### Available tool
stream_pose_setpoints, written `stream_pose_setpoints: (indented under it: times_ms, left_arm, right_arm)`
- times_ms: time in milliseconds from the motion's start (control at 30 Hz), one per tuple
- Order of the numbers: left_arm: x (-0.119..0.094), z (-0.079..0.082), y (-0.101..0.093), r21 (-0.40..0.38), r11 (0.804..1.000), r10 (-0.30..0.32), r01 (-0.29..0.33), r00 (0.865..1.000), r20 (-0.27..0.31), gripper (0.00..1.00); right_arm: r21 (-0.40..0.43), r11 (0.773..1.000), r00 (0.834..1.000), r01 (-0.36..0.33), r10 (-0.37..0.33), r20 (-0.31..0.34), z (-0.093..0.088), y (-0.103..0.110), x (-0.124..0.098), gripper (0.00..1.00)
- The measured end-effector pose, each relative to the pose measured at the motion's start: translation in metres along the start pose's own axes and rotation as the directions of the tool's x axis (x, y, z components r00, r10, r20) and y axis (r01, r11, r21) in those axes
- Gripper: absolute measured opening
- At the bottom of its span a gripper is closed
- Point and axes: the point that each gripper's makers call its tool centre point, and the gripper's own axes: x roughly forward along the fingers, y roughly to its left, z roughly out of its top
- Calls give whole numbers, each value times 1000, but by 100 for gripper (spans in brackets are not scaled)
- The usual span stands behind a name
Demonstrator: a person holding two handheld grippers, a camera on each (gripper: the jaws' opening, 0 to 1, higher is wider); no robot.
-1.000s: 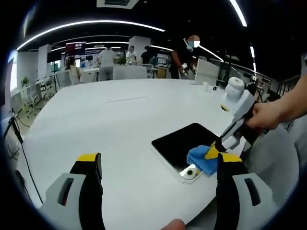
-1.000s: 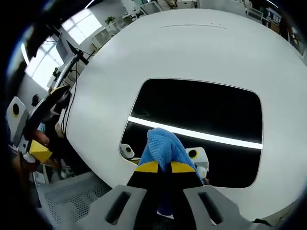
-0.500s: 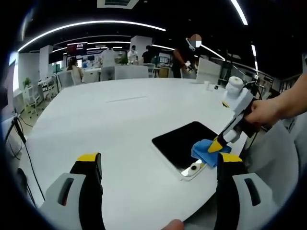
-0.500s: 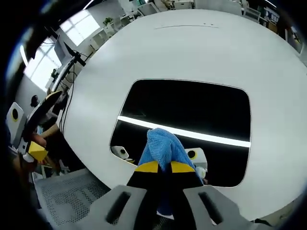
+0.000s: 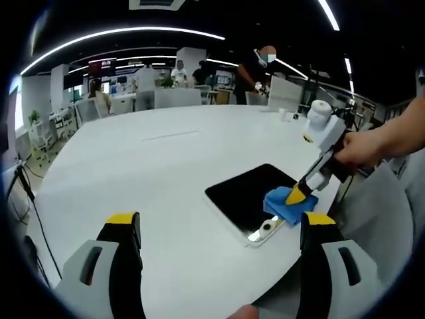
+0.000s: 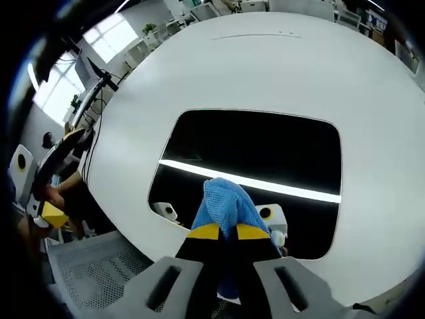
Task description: Wipe the mirror surface with the cleaning cloth until all visible marks leave the cleaned area.
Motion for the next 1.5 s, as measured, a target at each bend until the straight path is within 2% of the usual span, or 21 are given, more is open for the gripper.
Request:
stream_pose_setpoints:
  times_ms: [267,467,1033,1267,1300,1500]
  left_arm:
    - [0,-1,1,9,1000,-5,5,1000,-7,99]
    - [-1,4,2,13,1000,-11,11,1000,-2,99]
    - [3,3,8,-9,1000,-7,7,1000,-9,99]
    - [3,3,19,-28,999,22,-22,1000,0,99]
    - [3,0,21,-50,998,24,-25,1000,-18,99]
    - [5,1,22,-42,999,27,-28,1000,-12,99]
  right_arm:
    - [1,1000,1000,8,-8,9,7,-4,1,1]
    - [-5,1000,1000,18,-18,16,20,-7,6,1]
    - [-22,999,999,31,-31,15,57,-18,16,1]
    - [-27,999,999,37,-37,11,72,-23,20,0]
    - [-27,999,999,37,-37,10,74,-23,20,0]
    - [-42,998,999,39,-39,6,84,-27,24,0]
